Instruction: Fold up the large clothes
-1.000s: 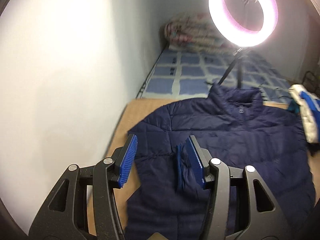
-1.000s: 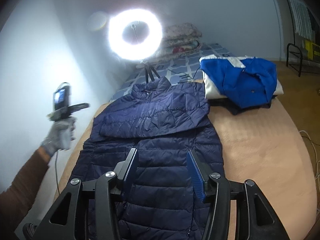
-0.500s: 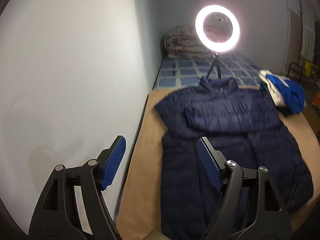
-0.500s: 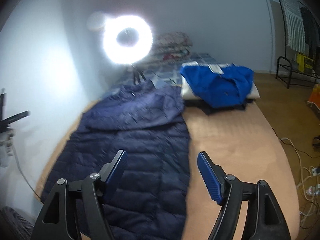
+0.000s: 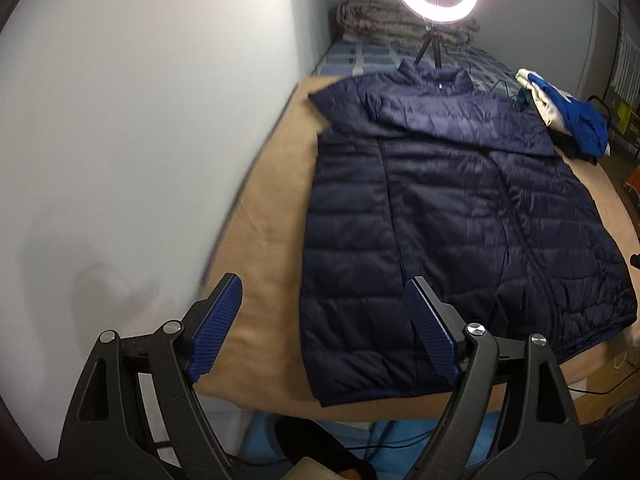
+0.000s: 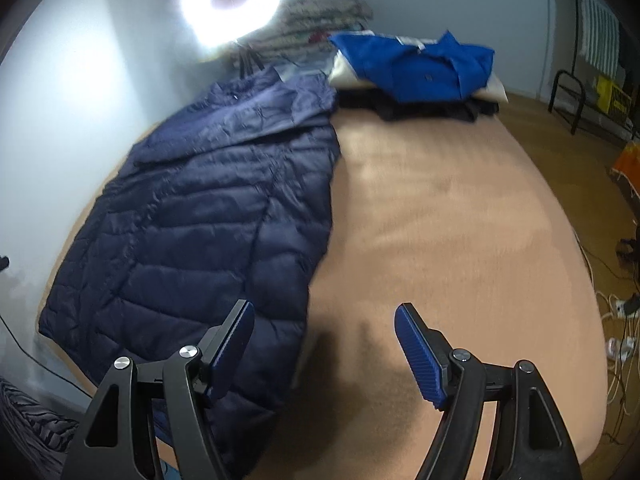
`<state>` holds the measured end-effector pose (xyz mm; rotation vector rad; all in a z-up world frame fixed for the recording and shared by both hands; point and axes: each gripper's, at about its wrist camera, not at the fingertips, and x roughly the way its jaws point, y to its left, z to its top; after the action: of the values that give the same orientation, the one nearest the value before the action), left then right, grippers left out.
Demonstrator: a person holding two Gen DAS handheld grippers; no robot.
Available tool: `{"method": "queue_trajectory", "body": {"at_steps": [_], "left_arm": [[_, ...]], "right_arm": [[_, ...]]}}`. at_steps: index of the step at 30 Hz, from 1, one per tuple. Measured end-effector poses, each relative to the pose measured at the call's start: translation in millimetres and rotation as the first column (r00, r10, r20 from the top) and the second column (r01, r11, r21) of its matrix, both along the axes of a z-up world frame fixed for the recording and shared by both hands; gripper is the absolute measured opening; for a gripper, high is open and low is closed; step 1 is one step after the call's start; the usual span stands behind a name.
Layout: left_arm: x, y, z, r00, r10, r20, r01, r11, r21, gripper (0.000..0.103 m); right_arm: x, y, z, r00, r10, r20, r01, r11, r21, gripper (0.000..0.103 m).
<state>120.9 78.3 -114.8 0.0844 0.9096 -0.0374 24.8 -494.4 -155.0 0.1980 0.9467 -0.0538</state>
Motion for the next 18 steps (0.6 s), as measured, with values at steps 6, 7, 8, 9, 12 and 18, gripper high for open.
{"method": "queue_trajectory", "body": {"at_steps": [6,7,8,9,12,18], "left_arm": [[3,4,-43,0.996,-0.002,-0.088,0.001,1.000,-0.011,0.086],[2,3,-48,0.996,-0.006,-0.091,0.007,1.000,0.002,0.086],[3,4,-51,0.995,-0.008,-0.095,0.009,1.000,0.012,0.086],[2,5,-53,0.995,-0.006,-0.095,0.008,1.000,0.019,0.086],[2,6,-58,0.997,-0.007,-0.083,0.011,0.999,0.046,0.086],[6,10,-72,0.993,-0.010,-0.116,0.017,0.998,0.060,0.086]], "right_arm": [[-4,4,-22,0.998,0.032,-0.048,-0.030,0.999,0.046,0.078],[-4,6,-26,0.998,0.037,-0.053,-0.034,0.998,0.054,0.079],[-4,7,-29,0.997,0.046,-0.056,-0.043,0.997,0.061,0.081],[-4,9,-33,0.997,0.058,-0.058,-0.055,0.997,0.062,0.083],[-1,14,-42,0.994,0.086,-0.067,-0.081,0.994,0.069,0.083],[6,16,-59,0.988,0.116,-0.102,-0.102,0.986,0.129,0.084]]}}
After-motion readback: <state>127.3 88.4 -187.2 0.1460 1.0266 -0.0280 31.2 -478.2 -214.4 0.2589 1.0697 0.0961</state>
